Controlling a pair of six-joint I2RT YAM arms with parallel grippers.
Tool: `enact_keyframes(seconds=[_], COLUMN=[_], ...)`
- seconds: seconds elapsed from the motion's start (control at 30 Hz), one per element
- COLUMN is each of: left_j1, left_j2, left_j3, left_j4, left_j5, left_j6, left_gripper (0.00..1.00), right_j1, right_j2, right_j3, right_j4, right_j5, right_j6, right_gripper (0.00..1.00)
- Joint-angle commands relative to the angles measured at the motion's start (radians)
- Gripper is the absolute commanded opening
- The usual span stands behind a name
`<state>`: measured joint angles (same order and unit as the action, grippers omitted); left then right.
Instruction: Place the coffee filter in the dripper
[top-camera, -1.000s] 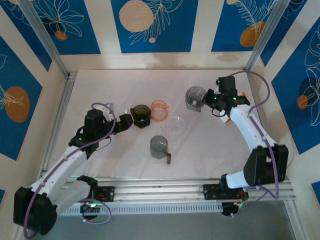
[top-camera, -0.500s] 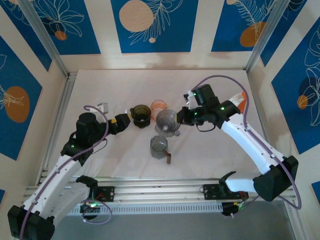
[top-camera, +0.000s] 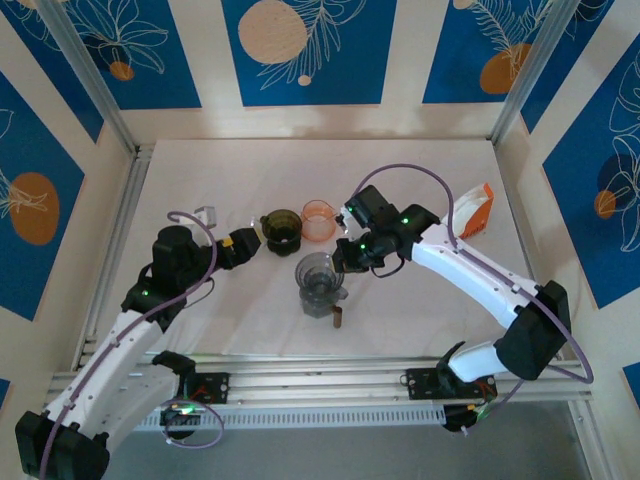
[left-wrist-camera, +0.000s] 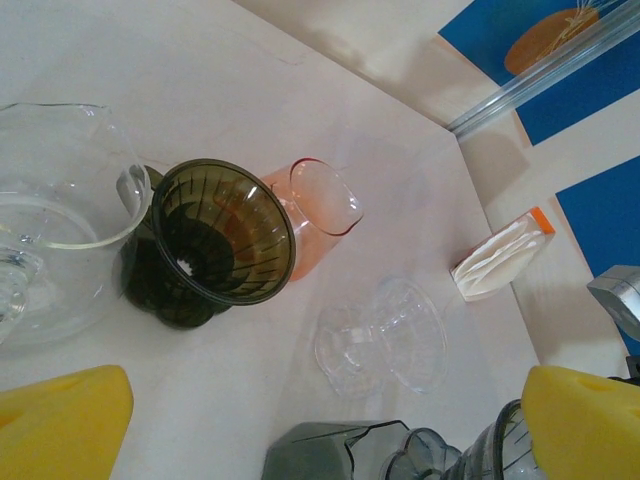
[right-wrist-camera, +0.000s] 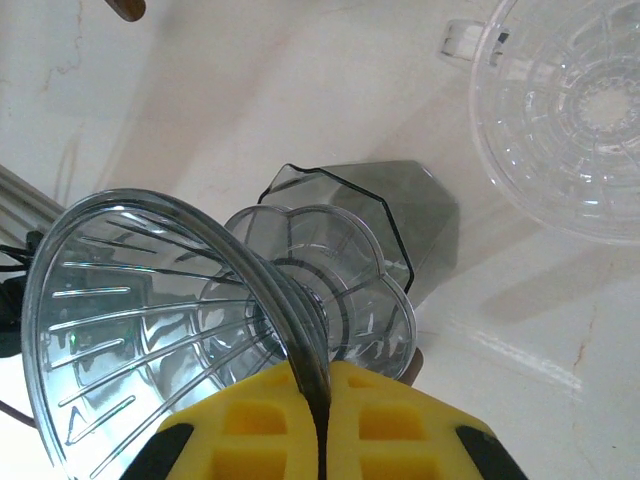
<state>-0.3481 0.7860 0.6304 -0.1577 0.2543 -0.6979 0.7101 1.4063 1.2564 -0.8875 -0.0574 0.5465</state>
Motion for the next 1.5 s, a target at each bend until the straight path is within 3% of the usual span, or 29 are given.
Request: enact_keyframes(seconds=[0.0,0.83,1.07,1.2,1.33,1.47], left_j1=[-0.006,-0.005,-0.005,-0.005,-0.005,-0.005], left_j2=[-0.013,0.010,0.019,0.027,0.030,0.030], left_j3=[-0.011,-0.010,-0.007,-0.006,-0.007,-0.005], left_j4=[-0.003,0.004,0.008,0.012,0.019,0.023], left_j5=[-0.012,-0.002,0.013,0.032,0.036,0.027], left_j6=[0.005,0.011,0.005,0.003,-0.002,0.001], left_gripper=[1.00,1.00,1.00,1.00,1.00,1.00], right_j1=[0.006,0.014,0.015,0.021,0.022,-0.007], right_j2=[0.011,0.058,0.024,-0.003,-0.063,-0.145], right_j3=[0.032,0.036,0.027,0.026,0.018,0.002], right_j4=[-0.003,0.010,0.014,0.030,0.049,0.064], right_j5=[0.011,0.039,0.046,0.057,0.123,0.277], right_j6=[-0.018,-0.026,-0.011,-0.005,0.010,0.033], right_gripper=[0.00,0.02,0.28,0.53,0.59,0.60])
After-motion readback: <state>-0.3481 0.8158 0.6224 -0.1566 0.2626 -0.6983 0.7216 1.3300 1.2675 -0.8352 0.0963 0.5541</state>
